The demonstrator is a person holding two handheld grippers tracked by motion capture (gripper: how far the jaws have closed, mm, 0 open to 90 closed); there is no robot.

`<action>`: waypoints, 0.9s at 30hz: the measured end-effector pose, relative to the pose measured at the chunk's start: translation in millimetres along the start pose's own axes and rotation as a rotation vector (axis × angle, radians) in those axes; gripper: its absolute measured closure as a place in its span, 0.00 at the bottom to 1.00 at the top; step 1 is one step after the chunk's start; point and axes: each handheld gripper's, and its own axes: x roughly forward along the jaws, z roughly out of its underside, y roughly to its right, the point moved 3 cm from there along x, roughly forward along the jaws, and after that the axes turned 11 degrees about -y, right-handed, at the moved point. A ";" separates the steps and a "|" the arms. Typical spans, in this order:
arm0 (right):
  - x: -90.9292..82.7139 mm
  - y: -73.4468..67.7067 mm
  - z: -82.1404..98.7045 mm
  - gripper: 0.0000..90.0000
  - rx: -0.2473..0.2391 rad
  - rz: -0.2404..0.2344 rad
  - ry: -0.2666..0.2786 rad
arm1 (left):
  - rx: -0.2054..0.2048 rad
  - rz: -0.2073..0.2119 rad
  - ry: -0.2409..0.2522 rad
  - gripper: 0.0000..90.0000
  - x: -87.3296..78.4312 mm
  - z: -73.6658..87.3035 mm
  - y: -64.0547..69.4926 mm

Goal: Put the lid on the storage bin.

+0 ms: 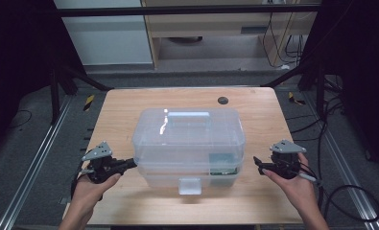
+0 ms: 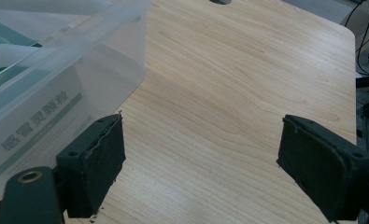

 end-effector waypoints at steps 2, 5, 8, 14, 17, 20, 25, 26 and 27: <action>0.2 -0.5 -0.1 0.16 0.001 -0.002 -0.002 | 0.002 -0.001 -0.008 1.00 1.5 2.9 -0.1; 0.9 -1.4 -0.4 0.16 0.001 -0.004 -0.003 | 0.001 -0.008 -0.018 1.00 1.2 7.4 -0.6; 1.2 -0.4 -0.2 0.16 0.003 -0.004 -0.001 | 0.005 -0.049 -0.022 0.99 -6.7 14.6 -3.5; 5.7 1.2 1.1 0.16 0.020 0.003 -0.003 | -0.032 -0.111 -0.014 0.98 -30.7 24.3 -21.9; 12.2 2.6 0.8 0.16 0.036 0.012 -0.008 | -0.028 -0.171 -0.038 0.96 -32.6 26.2 -33.4; 22.4 6.0 0.2 0.16 0.059 0.019 -0.022 | -0.023 -0.233 -0.054 0.92 -28.0 27.5 -46.7; 45.8 15.4 -3.5 0.17 0.119 0.034 -0.055 | -0.052 -0.310 -0.047 0.78 -12.9 26.3 -72.1; 50.7 17.6 -4.1 0.17 0.130 0.035 -0.059 | -0.057 -0.327 -0.045 0.73 -9.4 25.6 -77.0; 55.8 19.4 -4.6 0.17 0.146 0.034 -0.062 | -0.066 -0.341 -0.039 0.67 -5.4 24.8 -81.8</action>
